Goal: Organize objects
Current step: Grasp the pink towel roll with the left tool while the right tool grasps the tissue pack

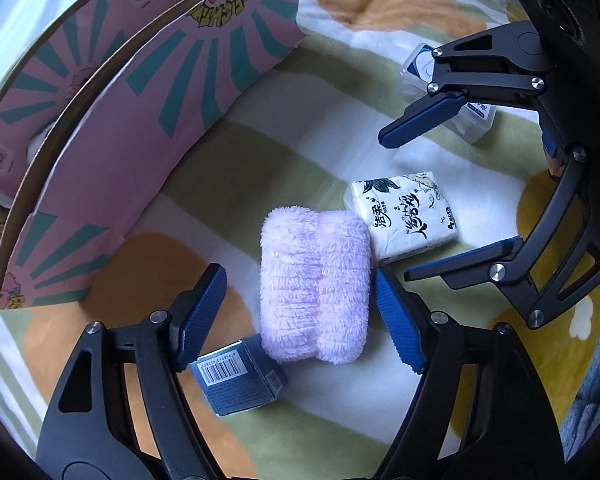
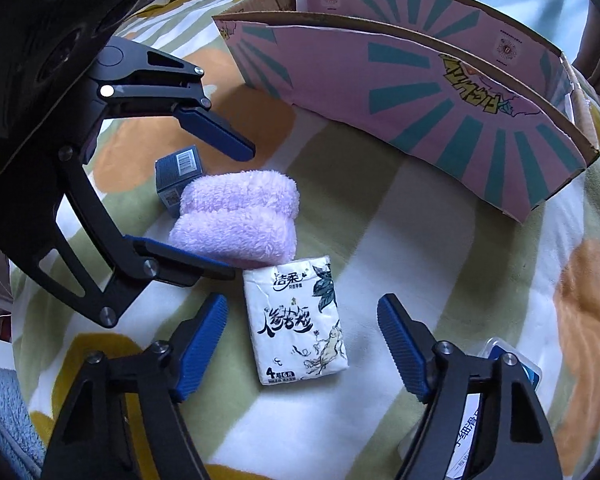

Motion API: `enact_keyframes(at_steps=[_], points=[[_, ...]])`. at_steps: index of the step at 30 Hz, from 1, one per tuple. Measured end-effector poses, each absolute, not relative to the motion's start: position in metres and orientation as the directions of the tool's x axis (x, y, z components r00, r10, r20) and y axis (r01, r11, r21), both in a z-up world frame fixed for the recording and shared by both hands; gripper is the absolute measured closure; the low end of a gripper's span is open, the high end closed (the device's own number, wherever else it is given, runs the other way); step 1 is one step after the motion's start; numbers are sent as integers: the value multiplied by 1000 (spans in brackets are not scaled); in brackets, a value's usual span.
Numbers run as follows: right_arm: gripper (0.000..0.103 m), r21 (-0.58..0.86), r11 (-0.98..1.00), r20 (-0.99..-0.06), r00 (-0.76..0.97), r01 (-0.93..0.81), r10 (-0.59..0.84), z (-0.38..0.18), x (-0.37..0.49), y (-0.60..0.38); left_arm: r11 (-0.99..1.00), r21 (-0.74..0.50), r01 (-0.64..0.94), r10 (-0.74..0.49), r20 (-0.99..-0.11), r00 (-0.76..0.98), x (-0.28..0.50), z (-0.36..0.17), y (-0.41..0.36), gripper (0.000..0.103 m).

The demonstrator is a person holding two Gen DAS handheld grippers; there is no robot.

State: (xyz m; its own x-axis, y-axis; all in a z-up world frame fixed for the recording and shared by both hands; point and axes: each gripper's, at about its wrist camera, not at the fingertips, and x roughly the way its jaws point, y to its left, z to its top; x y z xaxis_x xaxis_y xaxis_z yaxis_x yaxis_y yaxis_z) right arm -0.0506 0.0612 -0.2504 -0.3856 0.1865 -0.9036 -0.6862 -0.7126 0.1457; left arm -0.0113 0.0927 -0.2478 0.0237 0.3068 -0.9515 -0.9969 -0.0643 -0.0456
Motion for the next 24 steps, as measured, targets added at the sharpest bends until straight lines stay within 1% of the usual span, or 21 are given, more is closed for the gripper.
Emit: enact_keyframes(at_steps=[1, 2, 3, 5, 6, 7, 16, 24], points=[[34, 149, -715, -905, -386, -683, 181, -251, -51, 62, -59, -50, -997, 307, -951, 29, -11, -248, 94, 30], [39, 154, -718, -905, -388, -679, 172, -252, -51, 63, -54, -57, -997, 307, -951, 38, -12, -249, 95, 33], [41, 160, -722, -907, -389, -674, 162, -253, -51, 64, -50, -66, -997, 306, -951, 47, -12, -250, 96, 36], [51, 172, -723, -911, -387, -669, 142, -255, -51, 65, -44, -87, -995, 299, -952, 70, -12, -251, 97, 50], [54, 181, -721, -913, -386, -669, 129, -257, -50, 66, -39, -97, -995, 296, -952, 81, -13, -252, 98, 52], [60, 195, -717, -916, -386, -670, 112, -259, -50, 67, -34, -103, -994, 294, -952, 89, -12, -253, 98, 58], [61, 218, -701, -916, -391, -679, 94, -260, -44, 69, -23, -117, -993, 296, -949, 105, -14, -253, 96, 61], [61, 205, -698, -914, -389, -686, 115, -243, -36, 67, -47, -117, -992, 320, -943, 96, -17, -234, 92, 61]])
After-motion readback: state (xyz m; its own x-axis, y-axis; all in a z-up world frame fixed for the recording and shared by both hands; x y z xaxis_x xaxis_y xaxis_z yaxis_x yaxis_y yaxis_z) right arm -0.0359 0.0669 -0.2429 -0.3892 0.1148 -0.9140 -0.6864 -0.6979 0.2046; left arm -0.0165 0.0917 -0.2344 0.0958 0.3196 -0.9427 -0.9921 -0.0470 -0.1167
